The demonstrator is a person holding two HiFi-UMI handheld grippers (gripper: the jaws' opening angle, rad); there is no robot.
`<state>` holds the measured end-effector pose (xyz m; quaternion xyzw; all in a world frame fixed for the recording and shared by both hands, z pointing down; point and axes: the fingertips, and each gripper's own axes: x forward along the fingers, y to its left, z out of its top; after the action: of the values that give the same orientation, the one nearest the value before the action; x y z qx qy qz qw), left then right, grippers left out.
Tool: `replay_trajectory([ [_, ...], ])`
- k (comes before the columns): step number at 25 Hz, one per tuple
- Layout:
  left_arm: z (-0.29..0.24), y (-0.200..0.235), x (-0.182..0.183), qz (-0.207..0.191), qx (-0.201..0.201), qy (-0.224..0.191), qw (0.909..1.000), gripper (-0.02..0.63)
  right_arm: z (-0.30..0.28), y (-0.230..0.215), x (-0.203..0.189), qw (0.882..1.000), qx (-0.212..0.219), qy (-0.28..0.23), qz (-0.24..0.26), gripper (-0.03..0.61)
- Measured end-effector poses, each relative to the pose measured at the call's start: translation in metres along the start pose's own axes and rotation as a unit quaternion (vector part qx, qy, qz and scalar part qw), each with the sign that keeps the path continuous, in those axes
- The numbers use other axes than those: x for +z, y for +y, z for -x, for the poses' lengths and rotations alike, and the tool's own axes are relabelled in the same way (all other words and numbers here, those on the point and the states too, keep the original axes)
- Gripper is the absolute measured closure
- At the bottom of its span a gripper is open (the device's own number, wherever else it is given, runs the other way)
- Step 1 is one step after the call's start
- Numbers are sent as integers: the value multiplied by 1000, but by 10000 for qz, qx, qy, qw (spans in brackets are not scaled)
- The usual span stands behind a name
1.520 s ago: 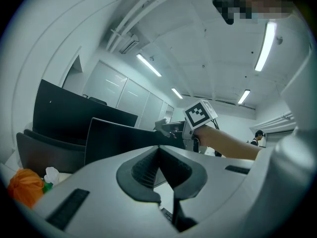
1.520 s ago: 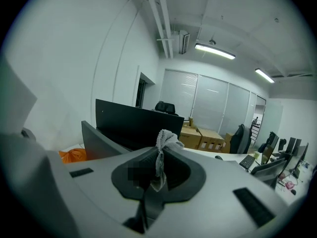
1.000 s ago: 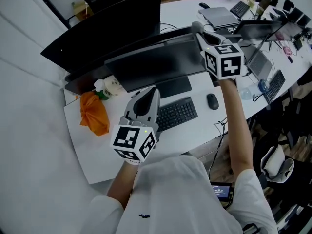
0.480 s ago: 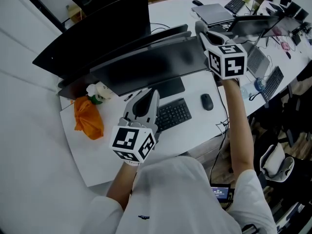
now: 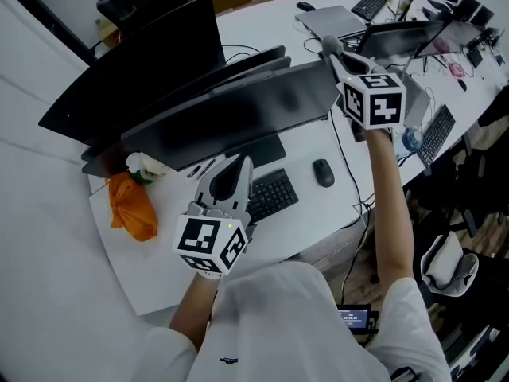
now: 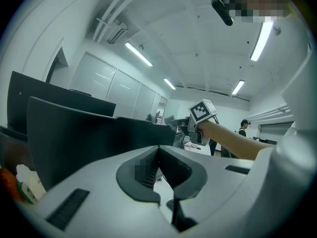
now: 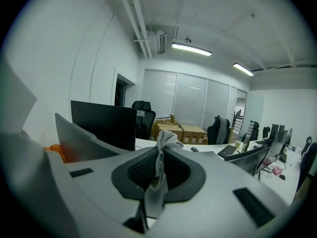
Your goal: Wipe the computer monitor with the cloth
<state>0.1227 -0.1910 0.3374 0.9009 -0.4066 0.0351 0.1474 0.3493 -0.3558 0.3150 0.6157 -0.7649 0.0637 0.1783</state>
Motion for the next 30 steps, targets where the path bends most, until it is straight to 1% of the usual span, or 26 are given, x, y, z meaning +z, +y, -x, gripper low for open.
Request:
replay_trajectory([
  [7,-14,-9,-4,-69,-2,92,9999,595,4,-36,-7,9997,-76,-35,-217,548],
  [12,-23,-17,-7,-93,-23,143,9999,595,8,-55,-10,9997,-97,-154,-146,548],
  [14,-26,-18,-8,-113,-35,179,9998,595,9,-61,-12,9995,-29,-163,-284,548],
  [16,-29,-20,-9,-128,-50,218,9997,595,10,-66,-14,9983,106,-158,-551,548],
  [18,-32,-23,-11,-132,-72,248,9996,595,11,-69,-16,9976,208,-143,-652,548],
  [23,-35,-26,-14,-162,-87,293,9994,595,11,-74,-23,9976,359,-98,-579,548],
  [27,-41,-23,-14,-175,-85,300,9994,595,7,-83,-24,9982,489,-31,-349,548],
  [30,-40,-22,-19,-151,-60,407,9990,595,3,-72,-46,9968,735,197,-246,548],
])
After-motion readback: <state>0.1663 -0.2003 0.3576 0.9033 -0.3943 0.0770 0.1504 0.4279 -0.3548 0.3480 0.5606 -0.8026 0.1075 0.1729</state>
